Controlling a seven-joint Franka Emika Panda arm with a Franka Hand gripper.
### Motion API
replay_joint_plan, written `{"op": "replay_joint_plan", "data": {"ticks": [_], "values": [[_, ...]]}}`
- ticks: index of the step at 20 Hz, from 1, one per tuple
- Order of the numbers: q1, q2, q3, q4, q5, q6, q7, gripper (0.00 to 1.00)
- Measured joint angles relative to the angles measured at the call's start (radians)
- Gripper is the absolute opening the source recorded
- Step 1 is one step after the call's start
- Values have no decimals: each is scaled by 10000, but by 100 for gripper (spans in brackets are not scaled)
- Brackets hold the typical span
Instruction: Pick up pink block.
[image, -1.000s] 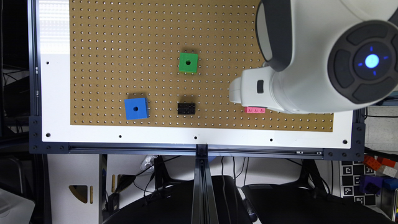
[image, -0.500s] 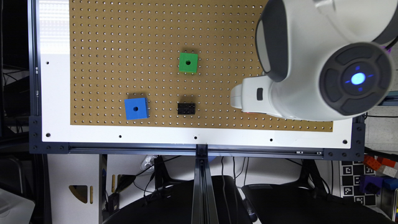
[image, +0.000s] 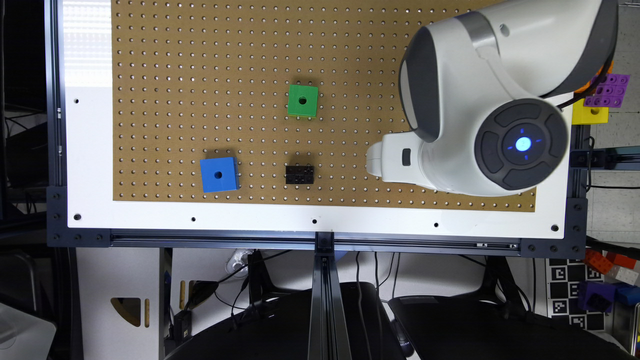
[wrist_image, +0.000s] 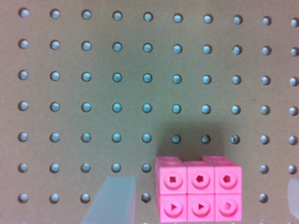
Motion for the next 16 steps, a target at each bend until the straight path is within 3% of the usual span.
{"op": "replay_joint_plan", "data": {"ticks": [5,10,16], "values": [[22,665,1,42,-21,678,1,100],[115,849,0,372,-21,695,40,100],[117,910,0,419,-22,706,41,100]]}}
